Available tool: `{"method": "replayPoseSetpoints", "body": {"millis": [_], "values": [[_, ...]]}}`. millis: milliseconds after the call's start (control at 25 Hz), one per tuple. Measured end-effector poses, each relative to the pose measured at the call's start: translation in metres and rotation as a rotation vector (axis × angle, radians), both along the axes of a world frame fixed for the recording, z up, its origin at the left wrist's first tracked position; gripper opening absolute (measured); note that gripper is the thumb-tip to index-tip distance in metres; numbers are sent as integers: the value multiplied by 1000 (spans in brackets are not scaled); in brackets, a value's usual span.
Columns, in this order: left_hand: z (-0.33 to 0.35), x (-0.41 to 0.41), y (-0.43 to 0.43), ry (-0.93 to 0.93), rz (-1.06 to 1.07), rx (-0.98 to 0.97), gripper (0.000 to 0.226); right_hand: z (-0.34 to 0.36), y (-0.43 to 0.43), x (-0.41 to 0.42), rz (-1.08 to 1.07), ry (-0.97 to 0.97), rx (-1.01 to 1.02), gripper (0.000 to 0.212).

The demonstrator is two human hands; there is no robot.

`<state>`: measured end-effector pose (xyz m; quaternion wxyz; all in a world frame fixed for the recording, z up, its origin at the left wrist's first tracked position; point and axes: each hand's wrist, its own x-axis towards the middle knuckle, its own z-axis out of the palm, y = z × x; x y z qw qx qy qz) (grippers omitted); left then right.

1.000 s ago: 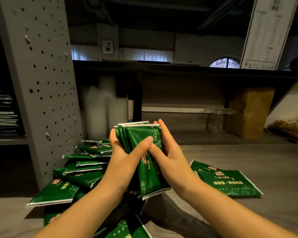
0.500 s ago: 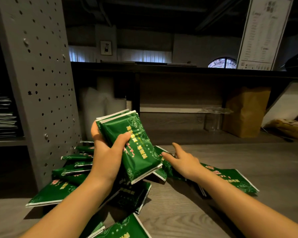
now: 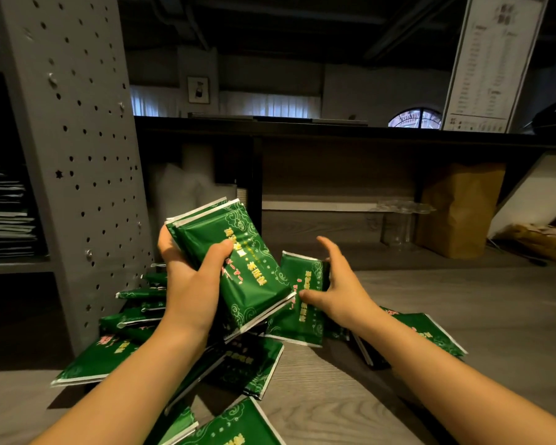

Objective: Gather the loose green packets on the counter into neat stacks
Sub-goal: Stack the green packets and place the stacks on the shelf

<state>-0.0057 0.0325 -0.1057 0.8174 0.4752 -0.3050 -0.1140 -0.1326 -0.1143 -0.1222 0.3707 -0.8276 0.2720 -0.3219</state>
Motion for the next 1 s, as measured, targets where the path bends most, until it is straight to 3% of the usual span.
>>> {"method": "replayPoseSetpoints", "body": {"millis": [120,280,440,560,800,1000], "values": [[1,0,1,-4,-14,2,61,13,3,-7,42,-312,202,82],[1,-5,-1,-31,-27,22,57,36,8,-18,142,-601,451,32],[0,-9,-1,-65,-69,64,54,47,20,-24,322,-505,410,22],[0,-8,-1,-73,-82,85,61,54,19,-30,298,-492,306,21],[-2,-11,-1,-79,-90,107,67,50,21,-29,327,-456,307,23],[-3,-20,-1,-28,-168,94,85,32,42,-9,292,-412,85,24]]}}
